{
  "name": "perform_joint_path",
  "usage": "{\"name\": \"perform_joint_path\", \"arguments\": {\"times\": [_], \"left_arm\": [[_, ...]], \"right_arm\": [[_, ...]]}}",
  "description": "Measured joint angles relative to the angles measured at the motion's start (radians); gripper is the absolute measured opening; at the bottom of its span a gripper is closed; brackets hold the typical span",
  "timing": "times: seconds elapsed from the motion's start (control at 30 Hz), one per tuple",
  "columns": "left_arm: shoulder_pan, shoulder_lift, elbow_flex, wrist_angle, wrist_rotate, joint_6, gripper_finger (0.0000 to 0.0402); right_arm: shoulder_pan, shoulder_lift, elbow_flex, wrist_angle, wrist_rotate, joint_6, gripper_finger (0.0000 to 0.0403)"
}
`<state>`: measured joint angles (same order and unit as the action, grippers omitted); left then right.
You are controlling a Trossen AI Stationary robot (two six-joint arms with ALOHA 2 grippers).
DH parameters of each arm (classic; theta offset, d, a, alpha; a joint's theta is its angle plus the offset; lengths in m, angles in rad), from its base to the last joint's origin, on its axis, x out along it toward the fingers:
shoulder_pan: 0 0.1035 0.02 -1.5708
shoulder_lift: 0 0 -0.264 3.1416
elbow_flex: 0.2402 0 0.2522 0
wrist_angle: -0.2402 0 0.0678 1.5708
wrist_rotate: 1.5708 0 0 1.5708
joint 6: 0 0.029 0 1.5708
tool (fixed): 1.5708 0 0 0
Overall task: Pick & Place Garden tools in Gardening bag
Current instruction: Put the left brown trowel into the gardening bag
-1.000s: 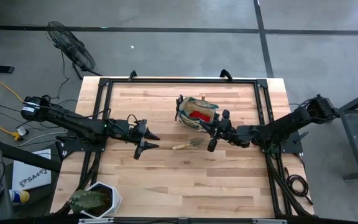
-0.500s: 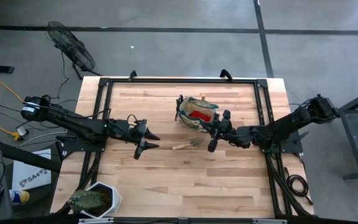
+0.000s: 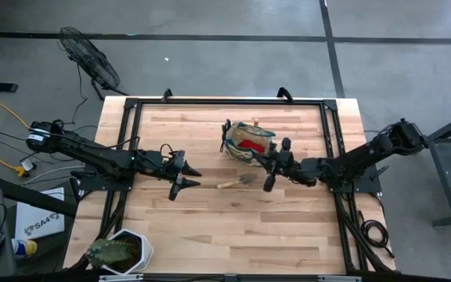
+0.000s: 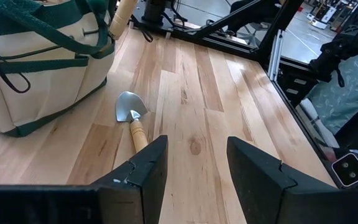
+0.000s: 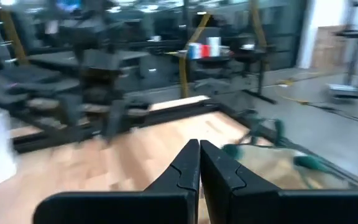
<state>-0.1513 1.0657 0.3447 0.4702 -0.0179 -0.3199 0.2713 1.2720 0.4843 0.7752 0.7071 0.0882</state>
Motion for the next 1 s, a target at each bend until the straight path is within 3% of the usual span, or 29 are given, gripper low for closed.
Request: {"name": "perform_joint_path", "arguments": {"times": [0.1, 0.37, 0.53, 0.77, 1.0], "left_arm": [[0.000, 0.000, 0.000, -0.001, 0.000, 0.000, 0.0161], [0.000, 0.000, 0.000, -0.001, 0.007, -0.011, 0.0161], [0.000, 0.000, 0.000, -0.001, 0.002, -0.011, 0.0161], [0.000, 0.000, 0.000, -0.001, -0.001, -0.011, 0.0161], [0.000, 0.000, 0.000, -0.002, -0.001, -0.006, 0.0161]], "right_arm": [[0.016, -0.001, 0.000, -0.020, -0.050, -0.003, 0.0003], [0.056, -0.001, 0.000, -0.188, -0.042, 0.103, 0.0003], [0.018, 0.000, 0.000, -0.240, 0.033, 0.128, 0.0003], [-0.063, 0.000, 0.000, -0.213, 0.017, 0.110, 0.0003], [-0.108, 0.006, 0.000, -0.275, -0.091, 0.196, 0.0003]]}}
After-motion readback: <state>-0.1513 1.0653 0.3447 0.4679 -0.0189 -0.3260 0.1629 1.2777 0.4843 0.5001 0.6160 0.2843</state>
